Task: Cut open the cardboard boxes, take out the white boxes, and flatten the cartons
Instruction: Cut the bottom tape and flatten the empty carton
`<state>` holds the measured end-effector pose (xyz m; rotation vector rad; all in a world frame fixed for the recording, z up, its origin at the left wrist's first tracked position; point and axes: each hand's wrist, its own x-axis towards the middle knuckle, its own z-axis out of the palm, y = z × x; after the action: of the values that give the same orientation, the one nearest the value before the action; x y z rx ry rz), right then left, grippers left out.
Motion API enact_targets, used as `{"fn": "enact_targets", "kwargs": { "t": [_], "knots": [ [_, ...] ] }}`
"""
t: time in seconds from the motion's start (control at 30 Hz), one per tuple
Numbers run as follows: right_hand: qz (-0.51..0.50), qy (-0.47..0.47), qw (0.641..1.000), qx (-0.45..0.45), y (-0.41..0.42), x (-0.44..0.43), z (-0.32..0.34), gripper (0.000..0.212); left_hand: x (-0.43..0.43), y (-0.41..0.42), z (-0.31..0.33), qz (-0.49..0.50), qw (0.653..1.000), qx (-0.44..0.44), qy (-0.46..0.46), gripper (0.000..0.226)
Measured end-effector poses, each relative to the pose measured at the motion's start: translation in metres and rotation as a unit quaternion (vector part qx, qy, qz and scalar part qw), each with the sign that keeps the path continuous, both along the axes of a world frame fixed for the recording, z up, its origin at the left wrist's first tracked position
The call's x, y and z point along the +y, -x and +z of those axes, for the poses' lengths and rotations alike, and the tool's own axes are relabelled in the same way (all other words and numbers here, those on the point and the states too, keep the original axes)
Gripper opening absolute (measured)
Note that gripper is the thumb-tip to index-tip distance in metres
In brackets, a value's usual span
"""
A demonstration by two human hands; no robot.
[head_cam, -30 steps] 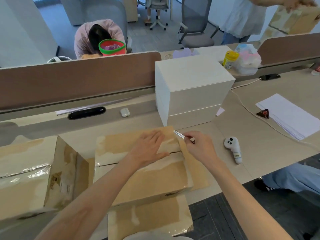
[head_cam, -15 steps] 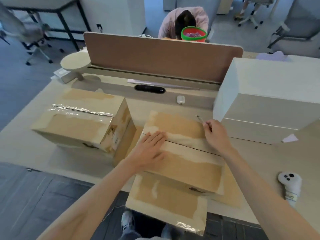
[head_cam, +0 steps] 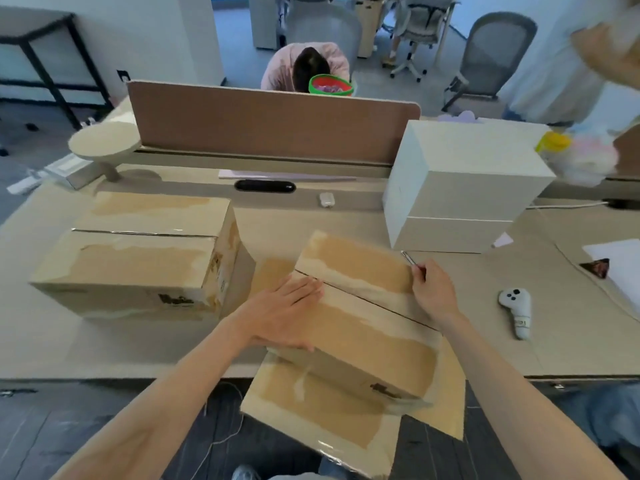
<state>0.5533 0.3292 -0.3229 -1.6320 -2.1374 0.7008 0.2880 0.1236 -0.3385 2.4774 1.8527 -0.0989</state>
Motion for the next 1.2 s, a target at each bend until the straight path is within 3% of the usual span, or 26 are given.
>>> {"fn": "enact_targets", "kwargs": {
  "t": [0.1,0.43,0.63,0.73,0.97,1.2],
  "knots": [
    [-0.052,0.005,0.999,-0.002,-0.028,-0.023,0.001,0.018,0.003,0.001,-0.002,-0.005,0.999,-0.016,0.027,0.107],
    [-0.116,0.004,0.993,-0.019,-0.051,-0.078,0.0,0.02,0.005,0.015,0.003,0.104,0.989,-0.09,-0.048,0.073],
    [-0.13,0.037,0.991,-0.021,-0.04,-0.103,0.001,0.019,0.005,0.018,0.009,0.263,0.938,-0.224,-0.001,0.047],
    [-0.111,0.073,0.991,-0.022,-0.032,-0.108,0.003,0.018,0.01,0.016,0.013,0.285,0.912,-0.294,0.026,0.05],
    [-0.085,0.071,0.993,-0.035,-0.015,-0.098,0.004,0.017,0.02,0.02,0.017,0.319,0.908,-0.271,0.024,0.048],
    [0.015,0.017,1.0,0.022,0.014,-0.048,0.02,0.015,0.05,0.018,0.019,0.272,0.94,-0.206,-0.024,0.047]
  ]
}}
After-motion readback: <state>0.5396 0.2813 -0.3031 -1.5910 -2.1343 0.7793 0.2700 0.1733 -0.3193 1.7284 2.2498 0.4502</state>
